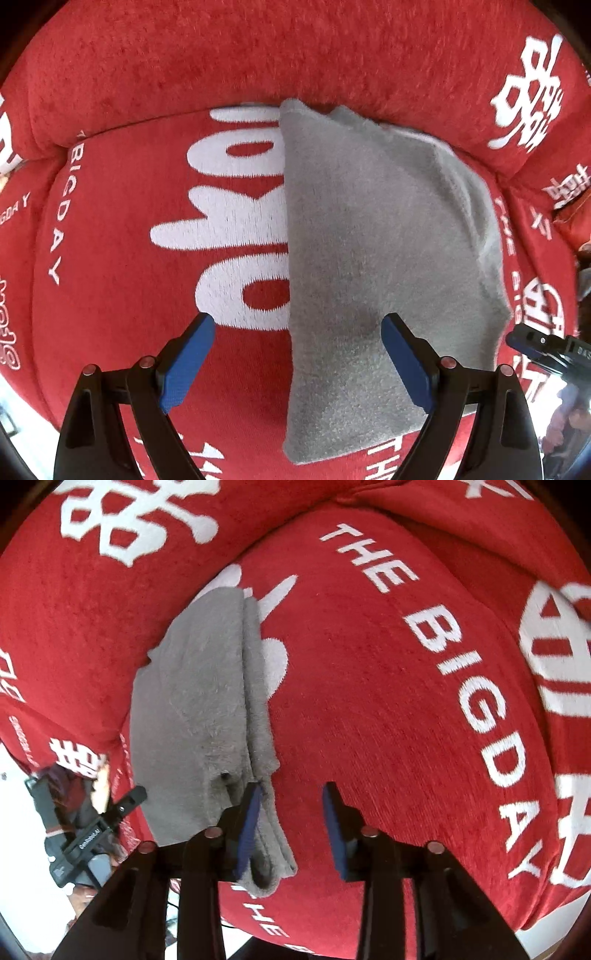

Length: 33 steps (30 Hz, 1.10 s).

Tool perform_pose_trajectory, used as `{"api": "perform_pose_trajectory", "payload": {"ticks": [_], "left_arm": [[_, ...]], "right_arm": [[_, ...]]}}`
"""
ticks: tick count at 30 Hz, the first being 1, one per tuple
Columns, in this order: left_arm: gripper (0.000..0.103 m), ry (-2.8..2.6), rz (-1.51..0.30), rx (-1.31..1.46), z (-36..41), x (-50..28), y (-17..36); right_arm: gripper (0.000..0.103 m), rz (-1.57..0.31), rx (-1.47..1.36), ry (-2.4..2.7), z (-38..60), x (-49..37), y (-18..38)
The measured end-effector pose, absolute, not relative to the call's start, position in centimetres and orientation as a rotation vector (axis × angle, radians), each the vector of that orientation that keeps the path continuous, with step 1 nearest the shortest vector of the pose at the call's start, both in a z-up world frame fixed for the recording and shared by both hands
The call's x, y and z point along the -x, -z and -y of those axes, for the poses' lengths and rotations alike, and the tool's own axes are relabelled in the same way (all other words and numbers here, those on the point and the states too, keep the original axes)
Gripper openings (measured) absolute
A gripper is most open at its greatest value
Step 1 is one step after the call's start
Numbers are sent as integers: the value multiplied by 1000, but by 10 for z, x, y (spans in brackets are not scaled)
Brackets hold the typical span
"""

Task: Fold small clothes
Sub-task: 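Hold the sweater with the right gripper while the left gripper grasps its opposite edge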

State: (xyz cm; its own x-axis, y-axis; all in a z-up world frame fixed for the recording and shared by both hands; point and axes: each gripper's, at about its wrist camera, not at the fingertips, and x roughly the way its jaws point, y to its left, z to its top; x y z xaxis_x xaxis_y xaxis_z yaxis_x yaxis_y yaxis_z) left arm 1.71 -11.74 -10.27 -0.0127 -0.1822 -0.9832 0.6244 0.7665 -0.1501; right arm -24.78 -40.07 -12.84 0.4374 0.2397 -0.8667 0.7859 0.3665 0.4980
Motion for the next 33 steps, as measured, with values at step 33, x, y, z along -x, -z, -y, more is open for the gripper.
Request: {"api": "perform_pose_trajectory", "payload": {"ticks": [33], "left_arm": [[71,925,-1577,-190,156,-17,156]], "right_arm": [[42,-1075,-1272,-69,458,154,180]]}}
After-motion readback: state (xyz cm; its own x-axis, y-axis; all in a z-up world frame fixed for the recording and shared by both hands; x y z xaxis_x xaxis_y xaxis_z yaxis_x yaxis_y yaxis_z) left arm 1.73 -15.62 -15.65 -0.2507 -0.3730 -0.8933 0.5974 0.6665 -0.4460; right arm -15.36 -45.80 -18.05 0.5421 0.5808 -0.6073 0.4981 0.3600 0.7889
